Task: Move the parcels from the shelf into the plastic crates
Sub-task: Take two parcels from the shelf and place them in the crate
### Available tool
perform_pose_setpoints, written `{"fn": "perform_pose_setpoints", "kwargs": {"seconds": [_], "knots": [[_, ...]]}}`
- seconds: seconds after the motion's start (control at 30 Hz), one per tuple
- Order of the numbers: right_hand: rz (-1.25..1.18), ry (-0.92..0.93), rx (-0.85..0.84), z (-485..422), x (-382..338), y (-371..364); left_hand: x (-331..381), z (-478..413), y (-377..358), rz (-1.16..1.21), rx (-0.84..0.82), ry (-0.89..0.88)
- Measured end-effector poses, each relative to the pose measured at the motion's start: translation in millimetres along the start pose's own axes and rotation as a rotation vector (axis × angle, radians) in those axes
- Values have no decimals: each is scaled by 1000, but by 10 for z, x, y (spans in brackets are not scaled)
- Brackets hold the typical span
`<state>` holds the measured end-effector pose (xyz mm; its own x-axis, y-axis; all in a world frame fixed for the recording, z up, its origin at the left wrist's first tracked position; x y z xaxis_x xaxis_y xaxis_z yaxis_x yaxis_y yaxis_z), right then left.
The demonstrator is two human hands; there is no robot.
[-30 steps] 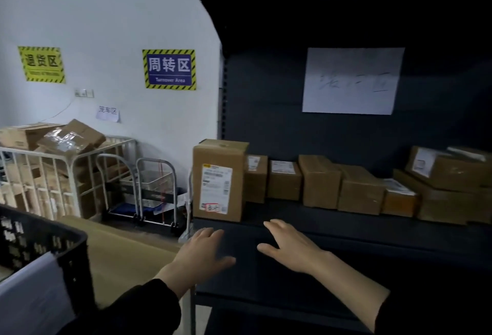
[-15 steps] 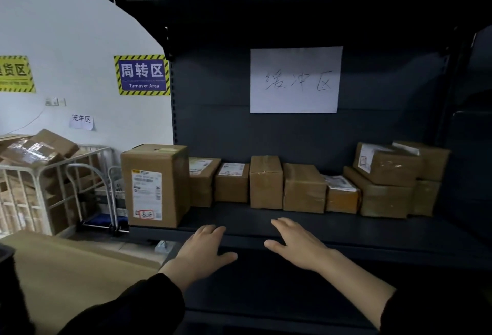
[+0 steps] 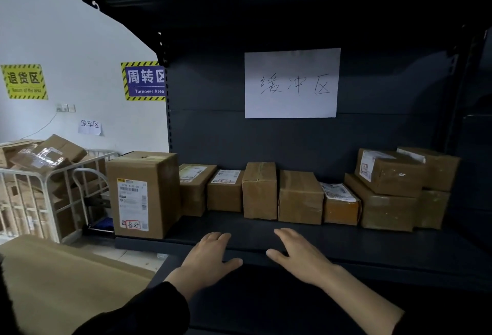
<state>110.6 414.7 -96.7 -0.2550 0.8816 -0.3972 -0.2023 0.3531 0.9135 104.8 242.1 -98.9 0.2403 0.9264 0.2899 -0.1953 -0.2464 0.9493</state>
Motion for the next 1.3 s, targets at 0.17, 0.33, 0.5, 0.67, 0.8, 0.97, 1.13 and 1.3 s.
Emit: {"fn": "perform_pose_setpoints", "kwargs": {"seconds": [0.17, 0.33, 0.5, 0.67, 0.8, 0.97, 1.13, 1.3], "knots": [[-45, -21, 113, -160, 82, 295, 53, -302, 221, 71, 93, -43], [-43, -73, 231, -519, 164, 686, 55, -767, 557, 132, 199, -75], [-12, -154, 300, -946, 253, 972, 119, -1196, 799, 224, 220, -171], [36, -203, 289, -1249, 333, 986, 213, -1532, 842, 228, 200, -201], [61, -208, 265, -1363, 372, 936, 196, -1686, 815, 282, 168, -183], [53, -189, 308, -1330, 326, 924, 237, -1667, 790, 301, 197, -198], [-69, -111, 441, -1080, 210, 831, 220, -1365, 754, 335, 298, -206], [-149, -40, 528, -757, -5, 723, 125, -939, 732, 443, 393, -171]]}}
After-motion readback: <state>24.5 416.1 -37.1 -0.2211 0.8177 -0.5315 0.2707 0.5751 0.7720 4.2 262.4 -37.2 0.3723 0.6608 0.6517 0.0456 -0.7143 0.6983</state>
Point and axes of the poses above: each hand's wrist, its own z-axis away from the middle knuckle, its own y-axis out of the back of the hand, x = y × z, the point moved 9 cm from there along -z, towards the middle knuckle, and after that the axes turned 10 degrees about -x, right-handed, at the moved point
